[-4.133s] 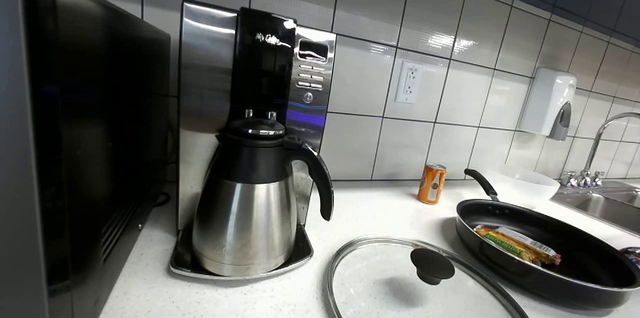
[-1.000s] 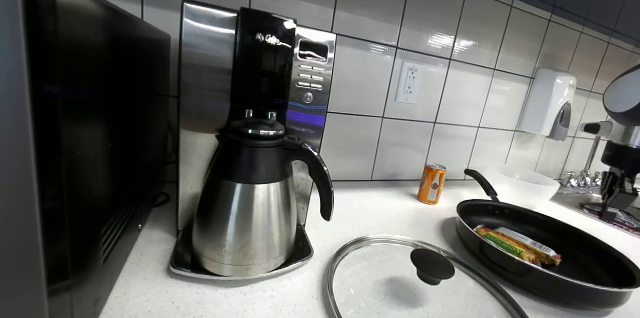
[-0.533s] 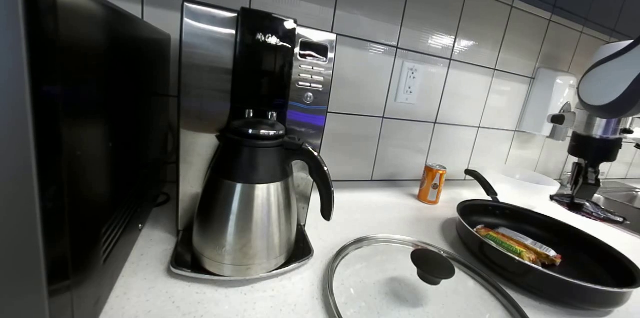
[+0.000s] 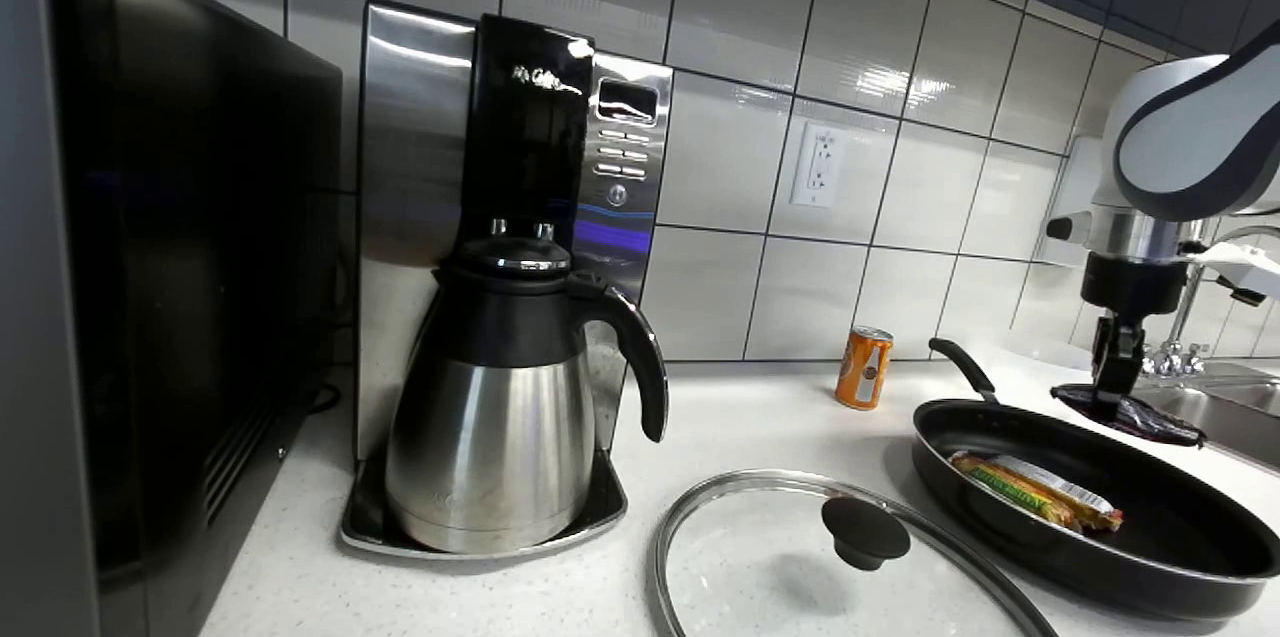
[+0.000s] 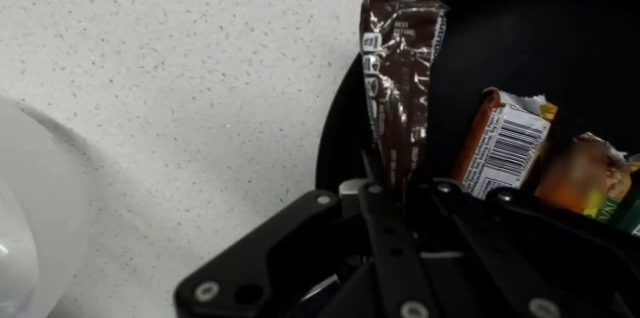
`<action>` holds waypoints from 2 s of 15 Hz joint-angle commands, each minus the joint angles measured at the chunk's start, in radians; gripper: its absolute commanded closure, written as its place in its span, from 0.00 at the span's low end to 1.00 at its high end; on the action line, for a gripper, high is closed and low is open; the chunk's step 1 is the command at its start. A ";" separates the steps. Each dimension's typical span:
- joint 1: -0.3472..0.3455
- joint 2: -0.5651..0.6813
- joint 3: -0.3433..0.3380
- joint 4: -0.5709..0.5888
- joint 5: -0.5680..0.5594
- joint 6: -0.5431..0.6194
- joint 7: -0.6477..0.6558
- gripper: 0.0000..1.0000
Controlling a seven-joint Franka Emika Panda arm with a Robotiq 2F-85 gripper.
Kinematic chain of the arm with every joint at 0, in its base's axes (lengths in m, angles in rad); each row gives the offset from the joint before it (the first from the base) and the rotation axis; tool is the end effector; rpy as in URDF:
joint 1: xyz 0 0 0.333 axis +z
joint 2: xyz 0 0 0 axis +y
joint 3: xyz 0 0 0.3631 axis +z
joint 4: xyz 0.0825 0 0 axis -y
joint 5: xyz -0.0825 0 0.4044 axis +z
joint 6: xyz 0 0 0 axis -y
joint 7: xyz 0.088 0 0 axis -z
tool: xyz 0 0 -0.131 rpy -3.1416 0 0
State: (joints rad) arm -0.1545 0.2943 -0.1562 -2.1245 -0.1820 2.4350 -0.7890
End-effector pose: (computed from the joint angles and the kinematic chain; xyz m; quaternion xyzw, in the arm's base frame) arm 0.5748 -0.1863 0.2807 0.9486 0.3054 -0.0357 0.0744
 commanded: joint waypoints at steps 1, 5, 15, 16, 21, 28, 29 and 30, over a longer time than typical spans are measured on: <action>0.009 -0.036 0.029 -0.031 -0.021 -0.027 0.071 0.97; 0.008 -0.004 0.049 -0.028 -0.010 0.008 0.103 0.97; -0.003 0.099 0.050 -0.003 -0.019 0.101 0.187 0.97; -0.005 0.109 0.050 -0.001 -0.019 0.108 0.193 0.97; -0.011 0.143 0.049 0.005 -0.022 0.145 0.232 0.97; -0.018 0.107 0.057 -0.018 -0.013 0.133 0.241 0.47; -0.019 0.095 0.059 -0.023 -0.011 0.124 0.241 0.41; -0.022 0.082 0.063 -0.028 -0.004 0.119 0.236 0.34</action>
State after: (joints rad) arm -0.1523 0.4271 -0.1164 -2.1351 -0.1820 2.5755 -0.5719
